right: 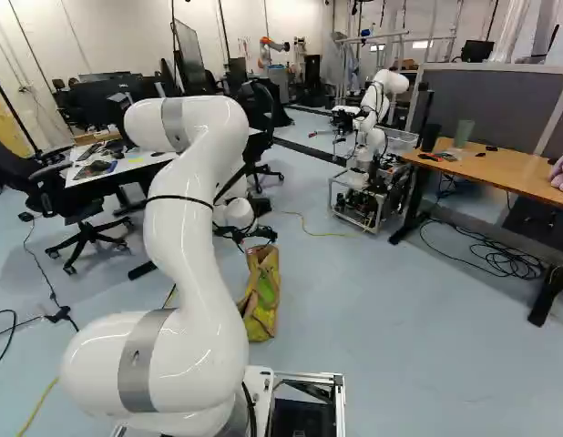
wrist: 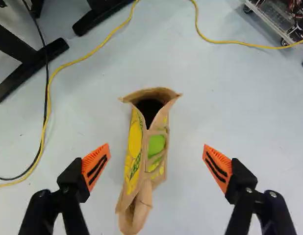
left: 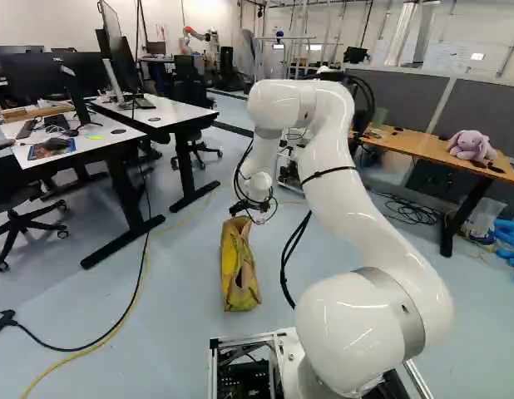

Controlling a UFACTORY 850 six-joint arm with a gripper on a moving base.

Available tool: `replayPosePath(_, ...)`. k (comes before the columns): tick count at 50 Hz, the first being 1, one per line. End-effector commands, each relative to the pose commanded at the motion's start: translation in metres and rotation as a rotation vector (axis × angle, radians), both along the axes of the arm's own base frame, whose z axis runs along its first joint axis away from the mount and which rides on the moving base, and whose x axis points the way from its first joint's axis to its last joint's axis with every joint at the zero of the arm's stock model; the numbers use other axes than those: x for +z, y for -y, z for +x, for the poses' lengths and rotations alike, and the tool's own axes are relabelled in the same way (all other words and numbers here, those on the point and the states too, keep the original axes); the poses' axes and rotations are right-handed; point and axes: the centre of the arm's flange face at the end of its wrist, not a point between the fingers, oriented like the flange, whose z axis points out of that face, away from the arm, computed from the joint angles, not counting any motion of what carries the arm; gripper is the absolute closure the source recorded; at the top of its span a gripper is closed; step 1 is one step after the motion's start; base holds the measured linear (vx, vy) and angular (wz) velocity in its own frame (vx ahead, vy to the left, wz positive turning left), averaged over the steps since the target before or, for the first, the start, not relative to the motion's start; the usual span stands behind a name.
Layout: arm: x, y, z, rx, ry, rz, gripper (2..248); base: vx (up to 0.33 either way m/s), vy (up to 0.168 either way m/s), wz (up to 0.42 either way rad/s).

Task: Pick up the bag on the ground and place it on the table

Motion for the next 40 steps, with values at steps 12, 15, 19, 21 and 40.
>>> replayPosePath(12, -0.019, -0.004, 0.003, 0.006, -0.049, -0.006, 3, 0.000, 0.000, 0.000)
replayPosePath(15, -0.024, -0.005, 0.004, 0.007, -0.060, -0.008, 3, 0.000, 0.000, 0.000)
replayPosePath(19, -0.030, -0.006, 0.005, 0.009, -0.073, -0.009, 3, 0.000, 0.000, 0.000)
replayPosePath(21, -0.034, -0.007, 0.006, 0.009, -0.078, -0.010, 3, 0.000, 0.000, 0.000)
replayPosePath(40, -0.062, -0.008, 0.008, 0.011, -0.119, -0.016, 3, 0.000, 0.000, 0.000)
